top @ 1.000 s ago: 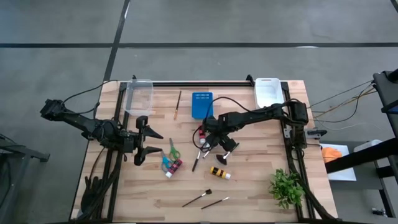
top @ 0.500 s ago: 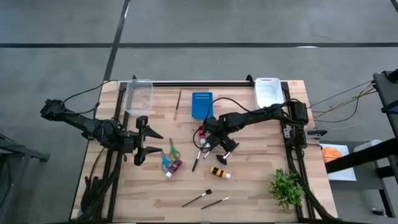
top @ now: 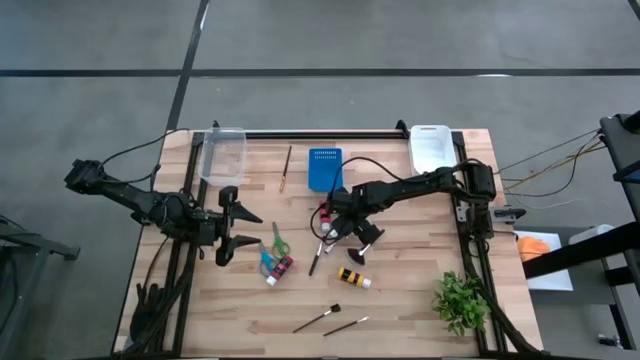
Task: Pick & Place Paint Supplies
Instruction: Put the gray paint bottle into the blue bin
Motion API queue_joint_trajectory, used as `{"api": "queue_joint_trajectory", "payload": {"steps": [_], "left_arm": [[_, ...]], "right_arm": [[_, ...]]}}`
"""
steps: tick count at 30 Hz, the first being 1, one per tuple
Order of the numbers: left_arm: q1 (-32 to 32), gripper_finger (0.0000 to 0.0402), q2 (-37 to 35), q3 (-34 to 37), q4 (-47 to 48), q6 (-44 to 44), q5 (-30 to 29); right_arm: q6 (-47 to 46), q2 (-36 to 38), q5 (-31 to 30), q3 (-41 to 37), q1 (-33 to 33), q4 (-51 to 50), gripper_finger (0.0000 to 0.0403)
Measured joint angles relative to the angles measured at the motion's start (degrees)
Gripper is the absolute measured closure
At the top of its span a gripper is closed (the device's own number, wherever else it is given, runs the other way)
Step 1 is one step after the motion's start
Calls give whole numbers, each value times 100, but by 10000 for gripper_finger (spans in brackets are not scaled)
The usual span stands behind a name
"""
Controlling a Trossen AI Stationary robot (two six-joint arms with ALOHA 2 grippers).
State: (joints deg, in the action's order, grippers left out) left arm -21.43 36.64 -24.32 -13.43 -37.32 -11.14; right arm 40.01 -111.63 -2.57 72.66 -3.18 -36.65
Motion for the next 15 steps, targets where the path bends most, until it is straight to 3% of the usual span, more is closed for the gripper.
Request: {"api": "queue_joint_trajectory", "payload": {"steps": [8, 15], "left_arm": [[2, 161, 0, 0, 0, 0, 1], [2, 161, 0, 0, 2, 3, 2]], "right_arm": [[-42, 0, 245, 0, -11, 0, 293], [-371, 194, 263, 8, 14, -300, 257]]}}
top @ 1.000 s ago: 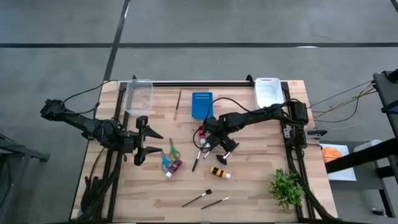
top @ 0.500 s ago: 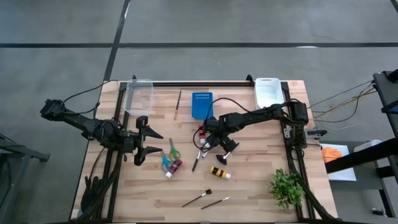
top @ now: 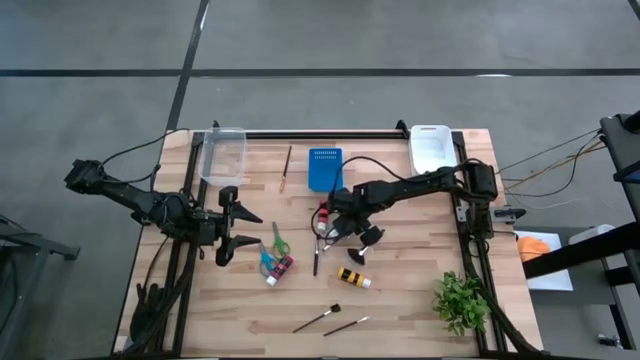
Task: Pick & Place Paint Supplies
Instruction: Put the gray paint bottle into the blue bin
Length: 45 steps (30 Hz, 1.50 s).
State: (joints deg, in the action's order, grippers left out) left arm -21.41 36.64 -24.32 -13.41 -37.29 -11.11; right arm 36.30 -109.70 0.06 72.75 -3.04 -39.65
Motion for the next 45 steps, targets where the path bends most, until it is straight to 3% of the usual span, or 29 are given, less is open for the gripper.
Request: {"api": "queue_joint_trajectory", "payload": {"steps": [7, 11, 15, 23, 29, 34, 45], "left_arm": [[0, 161, 347, 0, -329, 107, -8], [-2, 161, 1113, -113, -665, -173, -542], [2, 161, 2074, -711, -663, -322, -1317], [-2, 161, 3885, -2062, -229, -529, -1512], [2, 161, 4857, -2860, -216, -961, -2453], [-51, 161, 5155, -3134, -234, -1151, -2643], [-193, 161, 5062, -3080, -387, -1311, -2637]], "right_arm": [[-477, 788, 56, 51, 133, -180, 247], [-883, 1363, 184, 95, 159, -70, 246], [-1202, 1860, 356, 97, 177, 185, 246], [-1407, 2469, 513, 97, 358, 432, 246], [-1503, 2456, 475, 97, 559, 467, 245], [-1514, 2418, 474, 90, 656, 425, 245], [-1541, 2418, 504, 94, 688, 447, 245]]}}
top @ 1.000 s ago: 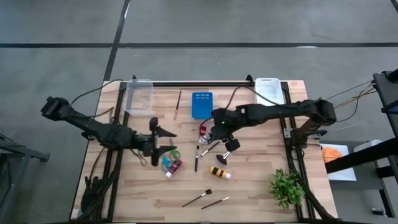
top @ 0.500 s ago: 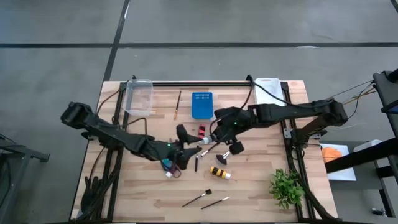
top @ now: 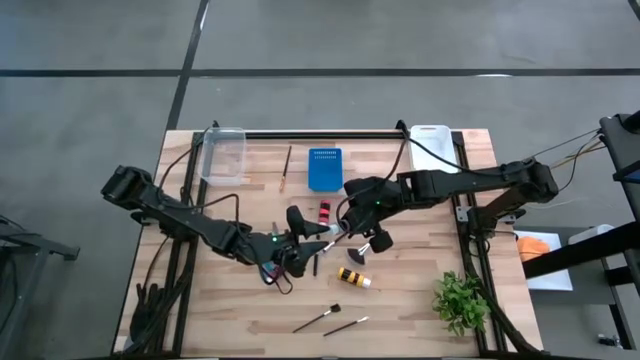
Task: Pick & Place Paint Supplies
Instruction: Put the gray paint bottle into the blue bin
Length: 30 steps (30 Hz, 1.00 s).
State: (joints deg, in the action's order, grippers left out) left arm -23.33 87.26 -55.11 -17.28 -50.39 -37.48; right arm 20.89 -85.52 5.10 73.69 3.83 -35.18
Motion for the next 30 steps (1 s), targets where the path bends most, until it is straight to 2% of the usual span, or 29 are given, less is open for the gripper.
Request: {"api": "queue_joint_trajectory", "payload": {"steps": [9, 23, 30], "left_arm": [[-37, 161, -2, 0, 0, -37, 137], [-24, 161, -7, 2, 112, 288, 894], [29, 161, -7, 4, 271, 464, 902]], "right_arm": [[-33, -12, 123, 0, 127, -24, 245], [3, -357, 115, 2, 317, 17, 245], [6, -356, 111, 15, 383, 153, 245]]}}
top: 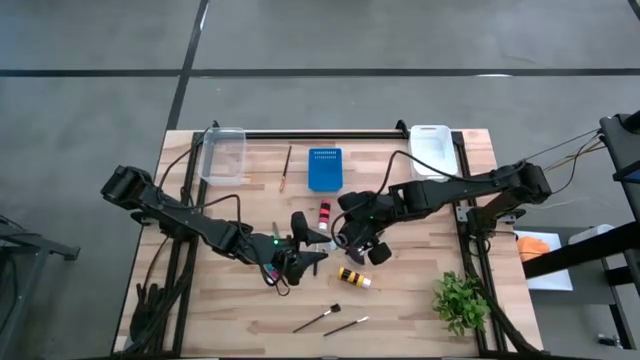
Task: Pick & Place Paint Supplies
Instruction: Put the gray paint bottle into the blue bin
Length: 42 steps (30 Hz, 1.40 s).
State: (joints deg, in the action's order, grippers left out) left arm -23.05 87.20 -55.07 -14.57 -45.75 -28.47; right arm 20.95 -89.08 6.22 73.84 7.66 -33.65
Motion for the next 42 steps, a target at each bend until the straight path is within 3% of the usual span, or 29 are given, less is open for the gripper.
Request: {"api": "queue_joint_trajectory", "payload": {"steps": [14, 27, 42], "left_arm": [[106, 170, 30, -7, -19, 276, 360], [129, 278, 37, -9, 24, 275, 369], [138, 280, 10, -46, 64, 506, 367]], "right_arm": [[9, -26, -4, 0, 35, 153, 245], [-22, -39, -13, 0, 37, 126, 245], [-247, -39, -121, 23, 42, 203, 245]]}}
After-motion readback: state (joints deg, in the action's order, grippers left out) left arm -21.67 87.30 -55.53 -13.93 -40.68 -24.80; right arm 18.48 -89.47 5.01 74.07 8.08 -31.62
